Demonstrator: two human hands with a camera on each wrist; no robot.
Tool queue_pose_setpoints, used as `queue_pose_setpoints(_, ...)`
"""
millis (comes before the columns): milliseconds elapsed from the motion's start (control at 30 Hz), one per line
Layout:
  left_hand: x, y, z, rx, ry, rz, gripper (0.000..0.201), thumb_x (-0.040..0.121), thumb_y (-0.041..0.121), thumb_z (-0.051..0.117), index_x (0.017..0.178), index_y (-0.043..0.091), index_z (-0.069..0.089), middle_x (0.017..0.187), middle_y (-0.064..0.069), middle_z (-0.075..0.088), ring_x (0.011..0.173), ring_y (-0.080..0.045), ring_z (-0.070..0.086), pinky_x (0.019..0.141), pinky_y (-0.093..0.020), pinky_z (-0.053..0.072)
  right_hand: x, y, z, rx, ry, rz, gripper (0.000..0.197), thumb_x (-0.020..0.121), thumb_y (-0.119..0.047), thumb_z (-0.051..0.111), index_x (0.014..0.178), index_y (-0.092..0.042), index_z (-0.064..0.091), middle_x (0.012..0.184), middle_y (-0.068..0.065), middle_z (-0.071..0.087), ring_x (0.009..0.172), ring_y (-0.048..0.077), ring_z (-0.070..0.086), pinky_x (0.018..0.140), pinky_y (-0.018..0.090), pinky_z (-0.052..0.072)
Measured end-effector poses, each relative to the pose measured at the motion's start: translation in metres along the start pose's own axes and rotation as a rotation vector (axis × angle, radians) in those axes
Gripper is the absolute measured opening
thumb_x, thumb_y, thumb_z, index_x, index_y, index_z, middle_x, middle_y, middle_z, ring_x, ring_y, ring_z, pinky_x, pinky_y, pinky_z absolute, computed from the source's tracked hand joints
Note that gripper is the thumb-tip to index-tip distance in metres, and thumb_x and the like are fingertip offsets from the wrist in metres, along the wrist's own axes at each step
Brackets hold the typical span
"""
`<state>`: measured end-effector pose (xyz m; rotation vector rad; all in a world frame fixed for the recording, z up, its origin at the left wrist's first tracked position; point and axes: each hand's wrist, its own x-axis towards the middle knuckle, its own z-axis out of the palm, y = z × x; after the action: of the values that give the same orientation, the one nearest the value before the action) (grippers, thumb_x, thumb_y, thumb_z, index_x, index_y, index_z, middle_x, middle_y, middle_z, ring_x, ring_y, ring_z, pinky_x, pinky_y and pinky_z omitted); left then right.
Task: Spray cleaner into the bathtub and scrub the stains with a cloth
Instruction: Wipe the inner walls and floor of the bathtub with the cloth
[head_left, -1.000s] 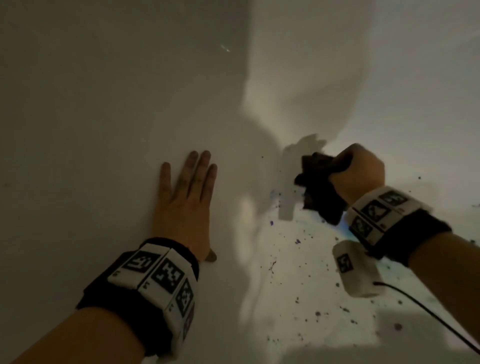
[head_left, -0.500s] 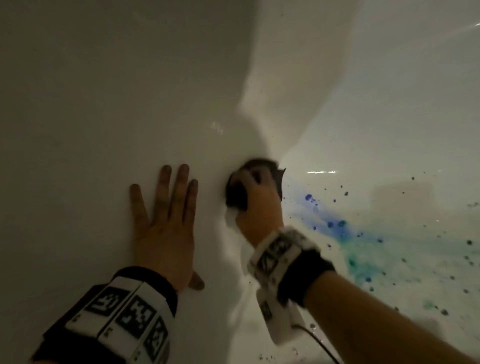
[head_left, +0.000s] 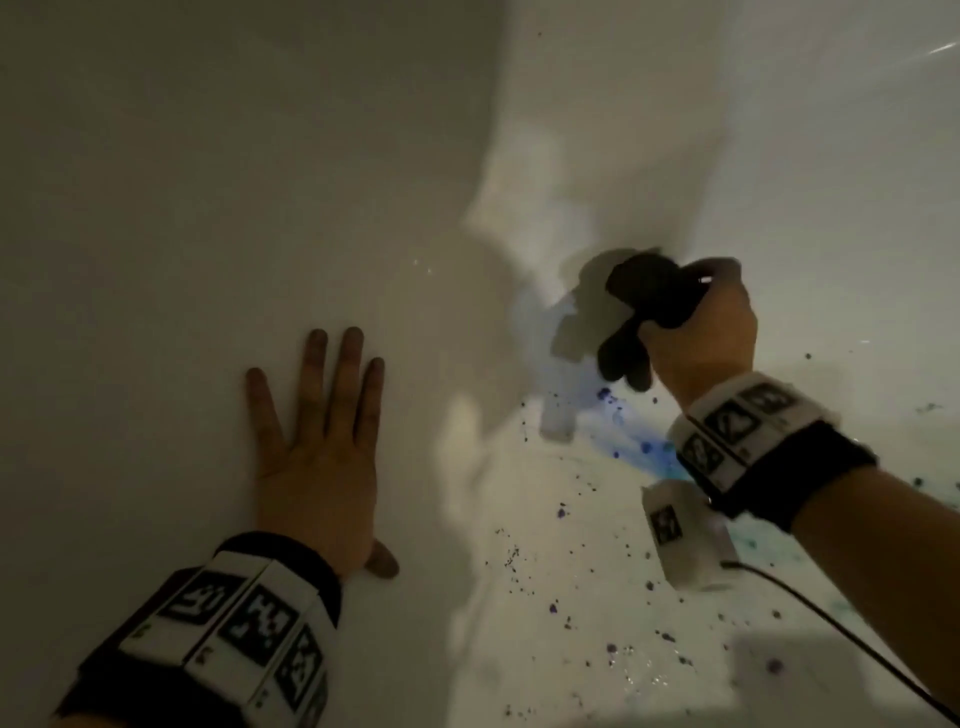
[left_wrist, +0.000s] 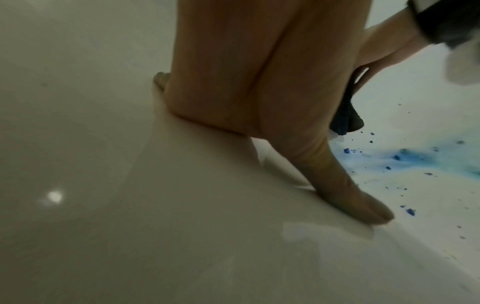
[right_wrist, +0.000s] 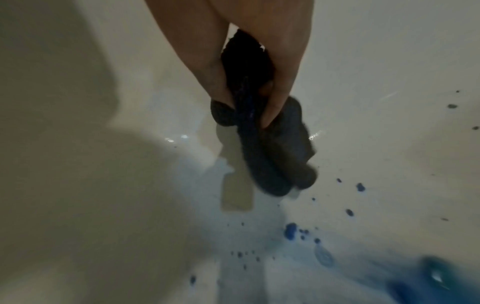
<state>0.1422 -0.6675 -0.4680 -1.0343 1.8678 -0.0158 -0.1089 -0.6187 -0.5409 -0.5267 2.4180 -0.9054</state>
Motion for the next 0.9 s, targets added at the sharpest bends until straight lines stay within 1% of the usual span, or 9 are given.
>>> queue_pose_setpoints(67, 0.001, 0.001, 0.0, -0.003, 0.018, 0.007, 0.158, 0.047, 0.081, 0.063, 0.12, 0.0, -0.051, 0.122, -0.025, -0.059, 0.117, -0.045, -0.048, 0.078, -0.066, -0.033, 0.016, -0.011, 0.011, -0.011, 0.042, 0.014, 0.042, 0.078, -0.003, 0.059, 0.117, -0.008, 0.047, 0.122, 0.013, 0.051, 0.11, 0.03, 0.053, 0.096, 0.032, 0.044)
queue_pose_setpoints(167, 0.003, 0.002, 0.002, 0.01, 0.037, 0.004, 0.157, 0.048, 0.08, 0.063, 0.122, 0.0, -0.05, 0.123, -0.026, -0.058, 0.118, -0.046, -0.047, 0.084, -0.067, -0.031, 0.018, -0.031, 0.03, 0.066, 0.145, 0.003, 0.04, 0.08, -0.004, 0.057, 0.119, -0.008, 0.048, 0.126, 0.011, 0.048, 0.113, 0.026, 0.05, 0.099, 0.028, 0.041)
queue_pose_setpoints(300, 0.004, 0.003, 0.004, 0.025, 0.06, -0.016, 0.156, 0.051, 0.079, 0.064, 0.123, -0.001, -0.049, 0.124, -0.028, -0.057, 0.12, -0.047, -0.045, 0.087, -0.066, -0.024, -0.016, -0.052, 0.075, 0.08, 0.042, -0.215, 0.035, 0.075, -0.001, 0.053, 0.109, -0.004, 0.058, 0.116, 0.017, 0.052, 0.103, 0.033, 0.054, 0.087, 0.031, 0.04)
queue_pose_setpoints(467, 0.004, 0.005, 0.005, 0.027, 0.077, -0.02, 0.156, 0.05, 0.079, 0.064, 0.123, -0.001, -0.048, 0.124, -0.029, -0.056, 0.121, -0.048, -0.044, 0.089, -0.067, -0.022, -0.076, -0.011, 0.096, 0.012, -0.287, -0.432, 0.034, 0.061, 0.005, 0.054, 0.093, -0.004, 0.065, 0.11, 0.018, 0.057, 0.093, 0.036, 0.057, 0.085, 0.041, 0.047)
queue_pose_setpoints(600, 0.005, 0.004, 0.006, 0.019, 0.081, -0.012, 0.157, 0.05, 0.08, 0.064, 0.121, -0.001, -0.05, 0.123, -0.029, -0.057, 0.121, -0.048, -0.044, 0.087, -0.067, -0.024, -0.099, 0.042, 0.058, -0.241, -0.758, -0.34, 0.015, 0.08, -0.006, 0.062, 0.087, -0.019, 0.059, 0.101, 0.002, 0.057, 0.088, 0.023, 0.058, 0.081, 0.04, 0.053)
queue_pose_setpoints(667, 0.005, 0.004, 0.006, 0.021, 0.094, -0.006, 0.157, 0.05, 0.081, 0.063, 0.12, -0.002, -0.05, 0.123, -0.029, -0.056, 0.121, -0.048, -0.043, 0.087, -0.067, -0.024, -0.086, 0.045, 0.032, -0.135, -0.69, -0.17, 0.01, 0.081, -0.015, 0.065, 0.089, -0.015, 0.059, 0.093, 0.004, 0.062, 0.079, 0.023, 0.06, 0.077, 0.039, 0.054)
queue_pose_setpoints(733, 0.005, 0.004, 0.006, 0.023, 0.099, -0.001, 0.157, 0.049, 0.081, 0.062, 0.122, -0.002, -0.049, 0.124, -0.03, -0.055, 0.121, -0.049, -0.043, 0.088, -0.067, -0.022, -0.06, 0.033, 0.011, -0.07, -0.375, -0.136, 0.02, 0.08, -0.009, 0.063, 0.099, -0.004, 0.057, 0.089, 0.006, 0.06, 0.076, 0.021, 0.054, 0.075, 0.033, 0.048)
queue_pose_setpoints(800, 0.005, 0.005, 0.006, 0.021, 0.099, 0.003, 0.157, 0.049, 0.081, 0.063, 0.123, -0.002, -0.049, 0.124, -0.03, -0.055, 0.121, -0.049, -0.043, 0.089, -0.066, -0.021, -0.031, 0.014, -0.001, -0.206, -0.091, -0.198, 0.025, 0.081, 0.0, 0.057, 0.105, -0.003, 0.056, 0.099, 0.011, 0.057, 0.091, 0.023, 0.052, 0.084, 0.032, 0.042)
queue_pose_setpoints(900, 0.006, 0.006, 0.007, 0.02, 0.109, 0.003, 0.158, 0.048, 0.081, 0.062, 0.122, -0.002, -0.049, 0.124, -0.03, -0.055, 0.122, -0.049, -0.042, 0.09, -0.067, -0.02, 0.007, -0.001, 0.008, -0.284, -0.034, -0.17, 0.026, 0.083, -0.004, 0.052, 0.108, -0.003, 0.06, 0.118, 0.018, 0.055, 0.114, 0.031, 0.047, 0.097, 0.029, 0.034)
